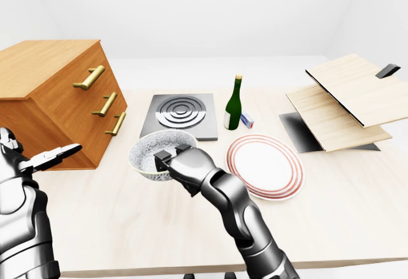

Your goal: Pick up the akita bowl and put it on the plate.

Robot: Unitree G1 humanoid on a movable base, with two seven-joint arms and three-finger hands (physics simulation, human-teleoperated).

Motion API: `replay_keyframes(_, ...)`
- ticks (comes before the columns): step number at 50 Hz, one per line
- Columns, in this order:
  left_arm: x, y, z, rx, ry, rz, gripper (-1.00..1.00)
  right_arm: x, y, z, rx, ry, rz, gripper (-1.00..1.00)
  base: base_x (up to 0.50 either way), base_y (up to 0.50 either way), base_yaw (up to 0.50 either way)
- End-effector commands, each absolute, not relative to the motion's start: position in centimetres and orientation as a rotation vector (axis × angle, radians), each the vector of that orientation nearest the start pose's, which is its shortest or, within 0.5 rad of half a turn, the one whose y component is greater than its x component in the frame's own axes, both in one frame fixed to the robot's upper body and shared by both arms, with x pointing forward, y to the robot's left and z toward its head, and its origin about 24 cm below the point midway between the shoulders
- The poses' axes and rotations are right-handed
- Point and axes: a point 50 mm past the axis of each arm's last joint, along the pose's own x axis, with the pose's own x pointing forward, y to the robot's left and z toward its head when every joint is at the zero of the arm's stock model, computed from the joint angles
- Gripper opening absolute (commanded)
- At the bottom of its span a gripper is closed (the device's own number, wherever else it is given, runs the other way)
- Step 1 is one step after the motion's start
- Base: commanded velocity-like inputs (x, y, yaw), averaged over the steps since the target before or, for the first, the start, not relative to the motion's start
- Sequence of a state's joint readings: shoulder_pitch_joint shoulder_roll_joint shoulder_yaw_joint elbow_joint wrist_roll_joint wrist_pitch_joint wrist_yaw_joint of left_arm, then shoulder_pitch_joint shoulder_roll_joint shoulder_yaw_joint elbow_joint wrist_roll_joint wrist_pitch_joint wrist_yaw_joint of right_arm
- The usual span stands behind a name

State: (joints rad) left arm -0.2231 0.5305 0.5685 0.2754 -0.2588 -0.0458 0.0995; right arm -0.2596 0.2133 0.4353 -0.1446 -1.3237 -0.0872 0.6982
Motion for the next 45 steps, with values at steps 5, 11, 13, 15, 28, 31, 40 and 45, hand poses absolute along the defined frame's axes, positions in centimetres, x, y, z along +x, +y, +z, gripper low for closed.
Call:
replay_keyframes(5,24.6,37.7,13.5,0.121,-0.236,0.681,1.00,24.9,0.5,13.8,-1.311,-0.375,0.724,-1.00,0.00,0.00,0.00)
replay_keyframes(11,24.6,37.7,13.7,0.122,-0.237,0.684,1.00,25.1,0.1,14.1,-1.311,-0.378,0.708,-1.00,0.00,0.00,0.00)
replay_keyframes(13,24.7,37.7,13.6,0.121,-0.237,0.684,1.00,25.2,0.0,14.1,-1.311,-0.379,0.704,-1.00,0.00,0.00,0.00)
replay_keyframes(15,24.7,37.7,13.6,0.120,-0.236,0.684,1.00,25.3,-0.1,14.2,-1.311,-0.378,0.700,-1.00,0.00,0.00,0.00)
replay_keyframes(28,24.9,37.7,13.1,0.121,-0.235,0.686,1.00,25.3,-1.2,14.8,-1.310,-0.390,0.656,-1.00,0.00,0.00,0.00)
replay_keyframes(31,24.8,37.8,13.3,0.121,-0.234,0.687,1.00,25.4,-1.4,14.9,-1.311,-0.389,0.652,-1.00,0.00,0.00,0.00)
replay_keyframes(40,24.6,37.8,13.4,0.121,-0.234,0.687,1.00,25.5,-2.3,15.1,-1.312,-0.386,0.626,-1.00,0.00,0.00,0.00)
replay_keyframes(45,24.6,37.8,13.3,0.121,-0.234,0.687,1.00,25.6,-3.0,15.3,-1.314,-0.386,0.603,-1.00,0.00,0.00,0.00)
